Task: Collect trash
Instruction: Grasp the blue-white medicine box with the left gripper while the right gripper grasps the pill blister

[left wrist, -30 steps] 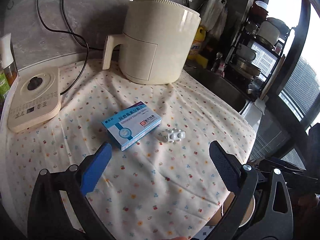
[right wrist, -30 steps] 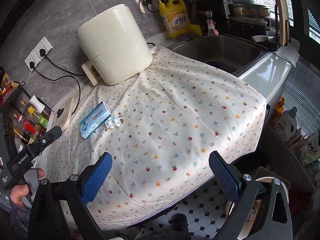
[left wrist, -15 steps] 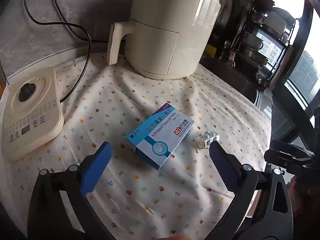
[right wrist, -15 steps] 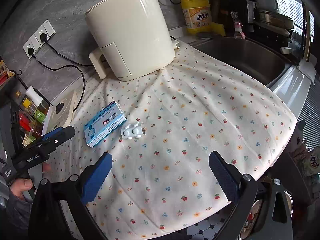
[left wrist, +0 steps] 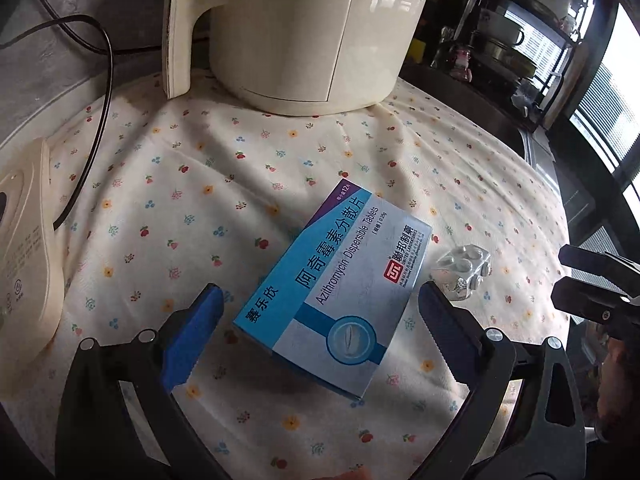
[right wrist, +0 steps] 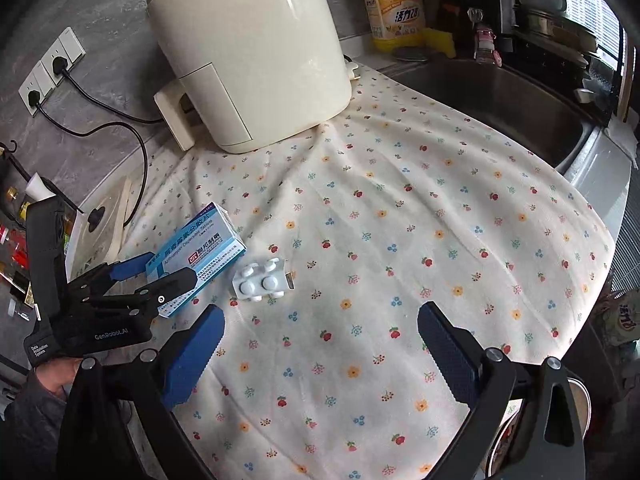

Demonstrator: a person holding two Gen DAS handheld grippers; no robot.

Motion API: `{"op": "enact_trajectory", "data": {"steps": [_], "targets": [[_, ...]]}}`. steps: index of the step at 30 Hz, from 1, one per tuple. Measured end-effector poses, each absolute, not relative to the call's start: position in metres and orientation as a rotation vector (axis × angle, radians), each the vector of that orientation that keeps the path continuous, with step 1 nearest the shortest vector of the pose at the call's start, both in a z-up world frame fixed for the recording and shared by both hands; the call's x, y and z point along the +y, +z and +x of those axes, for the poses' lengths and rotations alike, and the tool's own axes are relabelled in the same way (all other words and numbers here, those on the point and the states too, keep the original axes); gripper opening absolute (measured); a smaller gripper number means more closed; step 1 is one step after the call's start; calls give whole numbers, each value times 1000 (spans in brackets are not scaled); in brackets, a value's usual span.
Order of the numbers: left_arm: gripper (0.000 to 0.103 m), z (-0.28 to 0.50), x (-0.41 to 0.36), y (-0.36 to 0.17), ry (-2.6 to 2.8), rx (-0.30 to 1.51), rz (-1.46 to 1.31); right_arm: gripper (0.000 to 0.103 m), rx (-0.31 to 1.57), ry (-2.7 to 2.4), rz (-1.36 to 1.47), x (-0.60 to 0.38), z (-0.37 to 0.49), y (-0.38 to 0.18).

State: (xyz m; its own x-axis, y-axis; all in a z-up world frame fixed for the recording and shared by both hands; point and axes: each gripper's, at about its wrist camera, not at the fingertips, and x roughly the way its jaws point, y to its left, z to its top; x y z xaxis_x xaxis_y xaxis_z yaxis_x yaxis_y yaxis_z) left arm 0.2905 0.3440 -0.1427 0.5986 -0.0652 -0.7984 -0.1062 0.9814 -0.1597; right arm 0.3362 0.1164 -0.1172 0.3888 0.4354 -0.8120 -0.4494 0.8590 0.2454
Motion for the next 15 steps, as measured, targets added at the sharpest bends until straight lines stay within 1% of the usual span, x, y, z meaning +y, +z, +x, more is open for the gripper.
{"op": "enact_trajectory", "data": {"steps": [3,4,8,13,15], "targets": [[70,295,345,-144,25,923,-180,95,1038,564,-34,124,337,-121],[68,295,348,-143,25,919,-193,95,1042,567,-40,127,337,-122],[67,287,360,-135,54,876,-243,94,1046,588,-76,142,338,-126],[67,270,375,-124,104,833,-275,89,1040,613,-117,163,345,-129],[67,263,380,-120,119,820,-287,89,1037,619,-135,171,349,-131]]}}
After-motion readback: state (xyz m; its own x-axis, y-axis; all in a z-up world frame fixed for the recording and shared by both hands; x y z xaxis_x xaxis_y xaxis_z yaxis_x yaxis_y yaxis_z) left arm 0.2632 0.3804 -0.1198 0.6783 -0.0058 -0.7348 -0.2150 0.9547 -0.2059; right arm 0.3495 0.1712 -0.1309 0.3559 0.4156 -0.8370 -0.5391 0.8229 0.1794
